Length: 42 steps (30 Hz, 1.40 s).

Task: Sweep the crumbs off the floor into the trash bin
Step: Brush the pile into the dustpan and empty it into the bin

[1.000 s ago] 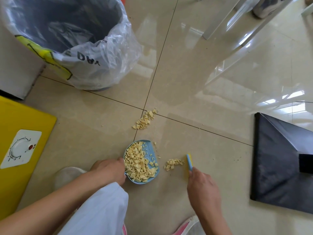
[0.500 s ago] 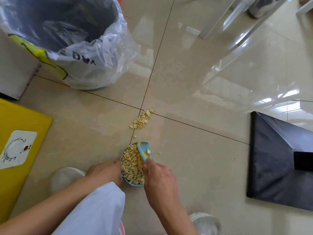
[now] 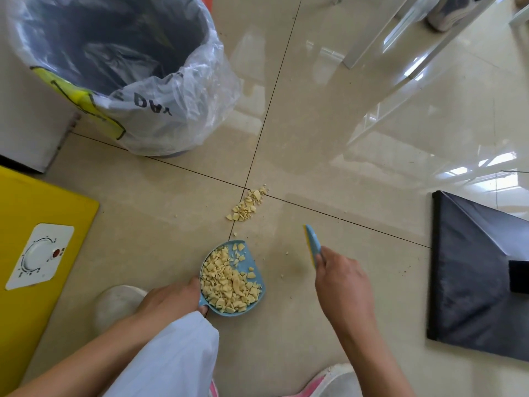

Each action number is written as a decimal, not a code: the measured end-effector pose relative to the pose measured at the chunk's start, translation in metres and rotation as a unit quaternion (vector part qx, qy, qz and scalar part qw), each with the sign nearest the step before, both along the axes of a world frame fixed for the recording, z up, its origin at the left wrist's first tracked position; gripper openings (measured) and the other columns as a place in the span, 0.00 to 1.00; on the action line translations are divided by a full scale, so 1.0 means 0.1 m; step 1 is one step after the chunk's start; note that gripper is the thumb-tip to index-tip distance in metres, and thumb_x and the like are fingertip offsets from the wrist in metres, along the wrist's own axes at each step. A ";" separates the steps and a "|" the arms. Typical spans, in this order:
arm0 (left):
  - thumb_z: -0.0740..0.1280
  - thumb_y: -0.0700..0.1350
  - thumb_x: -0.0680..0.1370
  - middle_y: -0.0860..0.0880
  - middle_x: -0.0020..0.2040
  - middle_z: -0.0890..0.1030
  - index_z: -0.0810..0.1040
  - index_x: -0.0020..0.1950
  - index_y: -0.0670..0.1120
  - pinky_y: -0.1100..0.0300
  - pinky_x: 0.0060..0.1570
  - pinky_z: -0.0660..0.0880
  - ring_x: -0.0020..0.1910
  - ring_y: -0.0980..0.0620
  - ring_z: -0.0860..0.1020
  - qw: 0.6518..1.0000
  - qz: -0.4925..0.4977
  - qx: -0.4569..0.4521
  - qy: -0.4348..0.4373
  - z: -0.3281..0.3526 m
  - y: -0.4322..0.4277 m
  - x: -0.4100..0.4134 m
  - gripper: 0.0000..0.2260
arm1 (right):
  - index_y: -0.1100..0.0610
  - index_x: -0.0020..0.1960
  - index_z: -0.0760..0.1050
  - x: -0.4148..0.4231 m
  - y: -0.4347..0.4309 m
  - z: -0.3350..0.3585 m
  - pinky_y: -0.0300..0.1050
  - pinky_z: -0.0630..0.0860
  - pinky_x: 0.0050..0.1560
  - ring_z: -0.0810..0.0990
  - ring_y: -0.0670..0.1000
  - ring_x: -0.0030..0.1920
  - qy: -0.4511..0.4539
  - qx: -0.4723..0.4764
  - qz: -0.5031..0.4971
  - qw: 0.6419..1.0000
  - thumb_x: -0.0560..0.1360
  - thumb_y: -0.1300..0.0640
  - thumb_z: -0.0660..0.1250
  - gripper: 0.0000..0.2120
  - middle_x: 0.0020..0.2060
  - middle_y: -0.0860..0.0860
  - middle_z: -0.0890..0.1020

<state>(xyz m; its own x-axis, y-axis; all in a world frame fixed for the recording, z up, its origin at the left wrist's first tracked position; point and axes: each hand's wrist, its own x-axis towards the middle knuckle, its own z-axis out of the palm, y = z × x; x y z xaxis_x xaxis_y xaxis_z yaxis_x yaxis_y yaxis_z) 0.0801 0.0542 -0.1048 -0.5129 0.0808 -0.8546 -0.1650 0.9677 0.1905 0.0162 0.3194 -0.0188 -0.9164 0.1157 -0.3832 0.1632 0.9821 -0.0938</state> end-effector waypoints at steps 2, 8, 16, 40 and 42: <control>0.61 0.58 0.79 0.47 0.59 0.82 0.68 0.64 0.48 0.56 0.45 0.69 0.58 0.45 0.81 1.000 -0.010 -0.011 -0.007 0.02 0.03 -0.03 0.19 | 0.53 0.48 0.74 0.06 -0.01 -0.12 0.49 0.71 0.40 0.79 0.61 0.44 -0.054 0.033 -0.003 0.998 0.83 0.53 0.55 0.11 0.41 0.54 0.80; 0.61 0.56 0.80 0.47 0.60 0.82 0.69 0.65 0.48 0.56 0.46 0.69 0.59 0.45 0.80 0.999 -0.033 -0.019 0.000 0.09 0.10 -0.10 0.18 | 0.52 0.60 0.74 0.51 -0.55 -0.35 0.50 0.70 0.39 0.82 0.60 0.45 -0.032 -0.060 0.044 0.997 0.83 0.52 0.53 0.13 0.45 0.54 0.83; 0.62 0.59 0.79 0.48 0.58 0.82 0.68 0.64 0.51 0.56 0.44 0.69 0.57 0.44 0.81 0.999 -0.017 0.022 0.028 0.11 0.02 -0.07 0.18 | 0.49 0.56 0.72 0.50 -0.75 -0.08 0.52 0.71 0.36 0.78 0.57 0.39 -0.042 -0.114 0.091 0.988 0.84 0.49 0.53 0.10 0.40 0.51 0.81; 0.63 0.65 0.76 0.55 0.37 0.80 0.70 0.53 0.67 0.60 0.34 0.77 0.30 0.55 0.79 0.930 0.239 0.098 0.261 2.53 -1.14 -1.15 0.08 | 0.37 0.58 0.82 -1.06 -1.65 1.59 0.40 0.71 0.36 0.70 0.42 0.32 0.123 -0.624 0.000 0.772 0.77 0.48 0.65 0.13 0.28 0.39 0.74; 0.64 0.63 0.77 0.51 0.36 0.81 0.71 0.47 0.61 0.57 0.32 0.79 0.25 0.53 0.80 0.908 0.291 0.098 0.284 2.50 -1.21 -1.27 0.07 | 0.36 0.56 0.83 -1.28 -1.89 1.54 0.37 0.71 0.36 0.70 0.41 0.32 0.122 -0.643 0.000 0.756 0.79 0.49 0.64 0.12 0.28 0.38 0.74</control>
